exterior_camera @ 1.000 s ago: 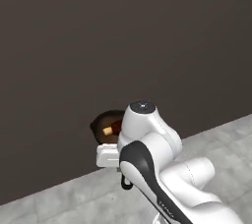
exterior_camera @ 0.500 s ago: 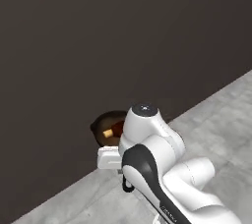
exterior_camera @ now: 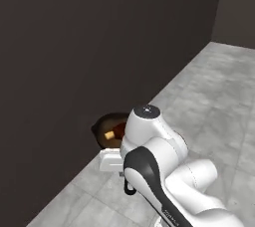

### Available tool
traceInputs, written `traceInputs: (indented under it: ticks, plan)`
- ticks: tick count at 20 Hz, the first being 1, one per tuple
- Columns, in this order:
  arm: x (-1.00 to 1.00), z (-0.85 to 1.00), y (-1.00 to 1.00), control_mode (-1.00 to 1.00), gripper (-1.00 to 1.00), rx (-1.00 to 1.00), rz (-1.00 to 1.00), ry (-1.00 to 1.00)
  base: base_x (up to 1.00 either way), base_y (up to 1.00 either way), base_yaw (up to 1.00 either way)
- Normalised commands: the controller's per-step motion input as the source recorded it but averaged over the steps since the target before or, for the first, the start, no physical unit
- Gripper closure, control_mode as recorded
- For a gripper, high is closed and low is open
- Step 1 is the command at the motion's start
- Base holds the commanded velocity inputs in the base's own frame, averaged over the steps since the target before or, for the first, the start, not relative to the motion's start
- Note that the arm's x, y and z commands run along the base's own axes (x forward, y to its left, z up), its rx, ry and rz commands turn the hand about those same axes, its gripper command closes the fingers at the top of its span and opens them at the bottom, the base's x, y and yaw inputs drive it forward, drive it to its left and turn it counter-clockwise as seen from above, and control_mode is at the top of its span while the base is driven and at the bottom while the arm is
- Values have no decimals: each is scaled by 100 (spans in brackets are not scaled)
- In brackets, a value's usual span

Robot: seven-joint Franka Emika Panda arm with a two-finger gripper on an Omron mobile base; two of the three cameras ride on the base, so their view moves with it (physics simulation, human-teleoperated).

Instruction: Pick up the pan with the steak in it and place it on the dining table. Then place the steak on the plate.

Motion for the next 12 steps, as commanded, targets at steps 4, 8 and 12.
traceInputs:
  ticks: [4, 8, 12]
  plan:
    - [0, 0, 0, 100, 100, 0, 0, 0, 3, 4, -50]
    - [0, 0, 0, 100, 100, 0, 0, 0, 2, 3, -50]
    - [0, 0, 0, 100, 100, 0, 0, 0, 1, 3, -50]
